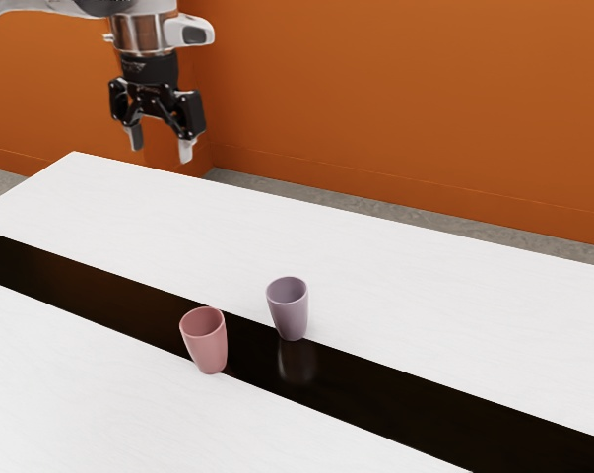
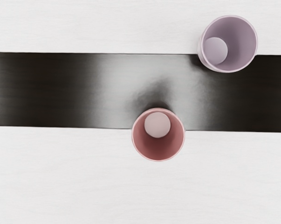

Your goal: Place the right cup onto the left cup

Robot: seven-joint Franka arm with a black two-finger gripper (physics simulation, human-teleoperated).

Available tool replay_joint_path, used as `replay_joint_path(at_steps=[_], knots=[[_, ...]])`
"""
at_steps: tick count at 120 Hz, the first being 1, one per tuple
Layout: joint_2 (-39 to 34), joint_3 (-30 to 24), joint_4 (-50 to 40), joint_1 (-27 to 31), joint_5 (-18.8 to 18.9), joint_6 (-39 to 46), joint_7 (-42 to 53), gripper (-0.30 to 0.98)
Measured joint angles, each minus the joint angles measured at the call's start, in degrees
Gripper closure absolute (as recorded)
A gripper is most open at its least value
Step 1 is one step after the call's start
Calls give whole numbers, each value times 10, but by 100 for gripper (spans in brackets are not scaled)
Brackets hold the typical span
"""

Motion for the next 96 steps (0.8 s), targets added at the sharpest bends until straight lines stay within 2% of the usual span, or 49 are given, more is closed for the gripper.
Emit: replay_joint_path(at_steps=[20,59,81,96], knots=[[9,0,-2,-2,-2,25,-3,0],[118,1,11,-1,-19,90,-4,0],[187,0,65,0,-31,119,-5,0],[206,-8,57,-1,-43,141,-6,0]])
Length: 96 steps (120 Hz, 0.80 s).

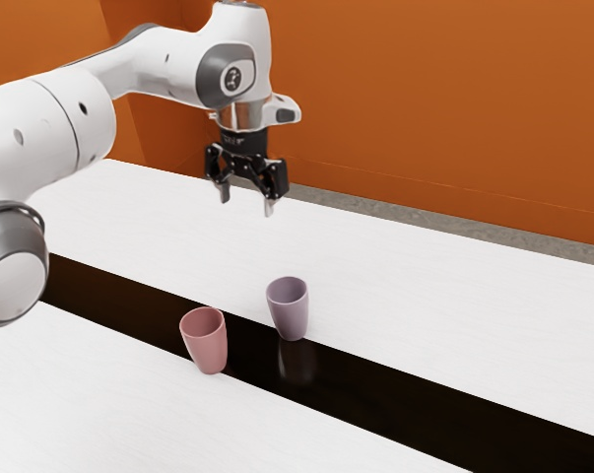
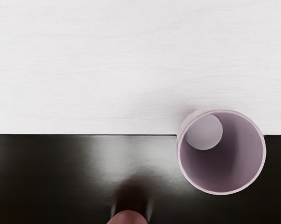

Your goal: Place the right cup onto the left cup

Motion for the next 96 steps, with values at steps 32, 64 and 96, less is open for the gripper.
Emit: replay_joint_path(at_steps=[32,64,96], knots=[[-2,-8,-99,0,-14,69,-2,0],[-1,-16,-156,-1,-16,144,-3,0],[0,-25,-221,-1,-17,220,-3,0]])
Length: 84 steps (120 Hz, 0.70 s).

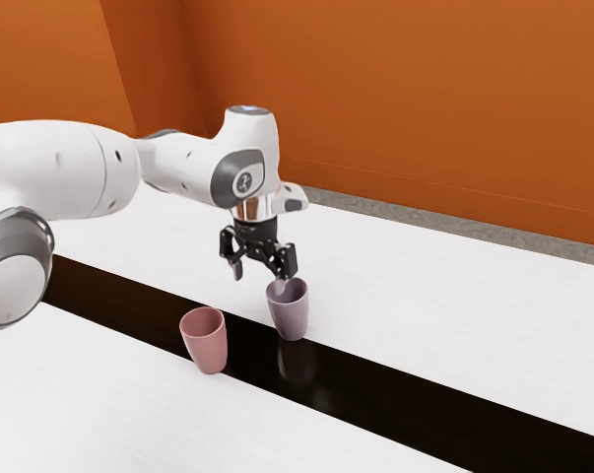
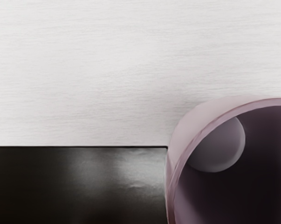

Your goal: Place the right cup onto the left cup

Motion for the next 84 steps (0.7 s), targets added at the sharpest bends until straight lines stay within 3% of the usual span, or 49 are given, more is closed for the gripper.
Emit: replay_joint_path(at_steps=[44,68,84], knots=[[22,-15,-42,1,0,87,-2,1],[23,-16,-42,-1,8,106,-7,46],[21,-16,-42,-4,8,112,-10,64]])
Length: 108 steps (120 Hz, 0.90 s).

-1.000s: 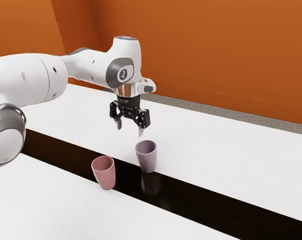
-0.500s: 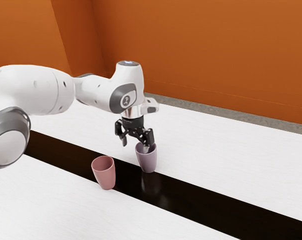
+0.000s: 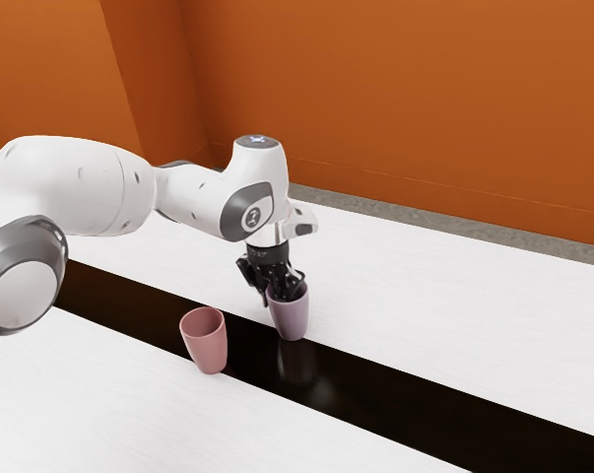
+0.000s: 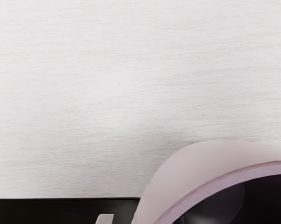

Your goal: Place the right cup onto the left cup

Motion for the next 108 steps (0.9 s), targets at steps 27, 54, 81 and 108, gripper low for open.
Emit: replay_joint_path(at_steps=[27,54,81,108], knots=[[-6,0,0,-1,2,3,-5,74],[-41,1,-3,-1,10,-15,-9,77],[-117,1,-53,-2,22,-39,-13,78],[-187,1,-99,-3,26,-54,-17,78]])
